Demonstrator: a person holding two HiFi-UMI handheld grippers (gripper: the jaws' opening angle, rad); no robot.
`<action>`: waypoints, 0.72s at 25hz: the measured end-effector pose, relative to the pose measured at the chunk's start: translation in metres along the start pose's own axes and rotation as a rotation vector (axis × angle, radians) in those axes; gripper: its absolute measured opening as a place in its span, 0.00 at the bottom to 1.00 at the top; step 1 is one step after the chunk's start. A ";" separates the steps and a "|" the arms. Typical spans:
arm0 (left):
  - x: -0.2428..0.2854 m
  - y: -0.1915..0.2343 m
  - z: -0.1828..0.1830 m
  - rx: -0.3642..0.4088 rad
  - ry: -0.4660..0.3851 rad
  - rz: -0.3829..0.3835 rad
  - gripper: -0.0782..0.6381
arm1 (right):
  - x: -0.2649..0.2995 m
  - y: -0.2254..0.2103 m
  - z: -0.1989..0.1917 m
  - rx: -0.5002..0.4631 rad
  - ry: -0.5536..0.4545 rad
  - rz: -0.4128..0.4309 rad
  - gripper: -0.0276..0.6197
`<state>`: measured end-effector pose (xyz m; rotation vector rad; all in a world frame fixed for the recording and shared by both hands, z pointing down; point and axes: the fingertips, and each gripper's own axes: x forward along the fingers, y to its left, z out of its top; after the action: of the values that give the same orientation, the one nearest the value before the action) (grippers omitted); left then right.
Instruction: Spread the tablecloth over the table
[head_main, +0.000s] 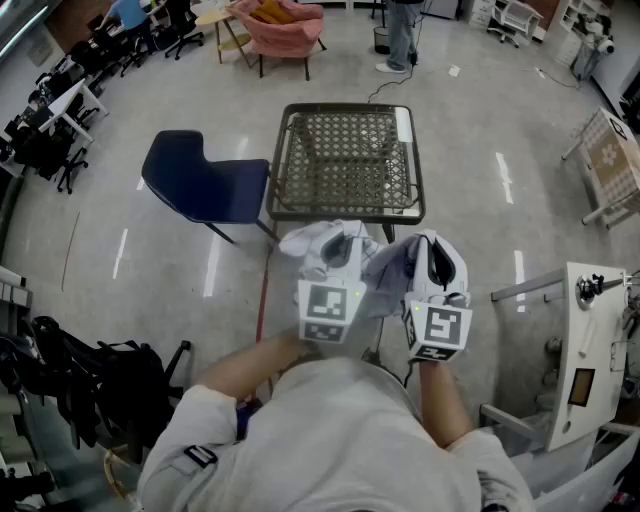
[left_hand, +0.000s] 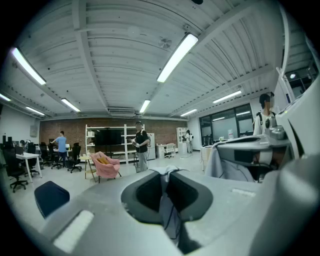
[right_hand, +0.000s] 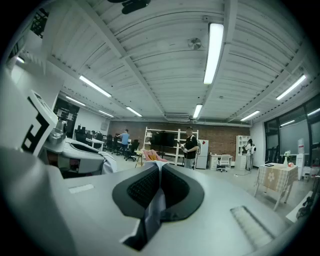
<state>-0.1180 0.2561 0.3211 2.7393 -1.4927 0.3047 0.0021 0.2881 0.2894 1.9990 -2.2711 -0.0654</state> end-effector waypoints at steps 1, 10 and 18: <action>0.002 -0.002 0.000 0.005 -0.006 -0.002 0.14 | -0.001 -0.001 -0.002 0.003 -0.006 0.007 0.05; 0.021 -0.025 0.008 0.050 -0.005 -0.052 0.14 | -0.010 -0.039 -0.012 0.016 0.004 -0.061 0.05; 0.056 -0.079 0.008 0.075 0.002 -0.140 0.14 | -0.031 -0.095 -0.022 0.039 0.010 -0.142 0.05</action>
<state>-0.0211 0.2520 0.3293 2.8821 -1.3060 0.3677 0.1018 0.3073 0.2988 2.1722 -2.1376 -0.0238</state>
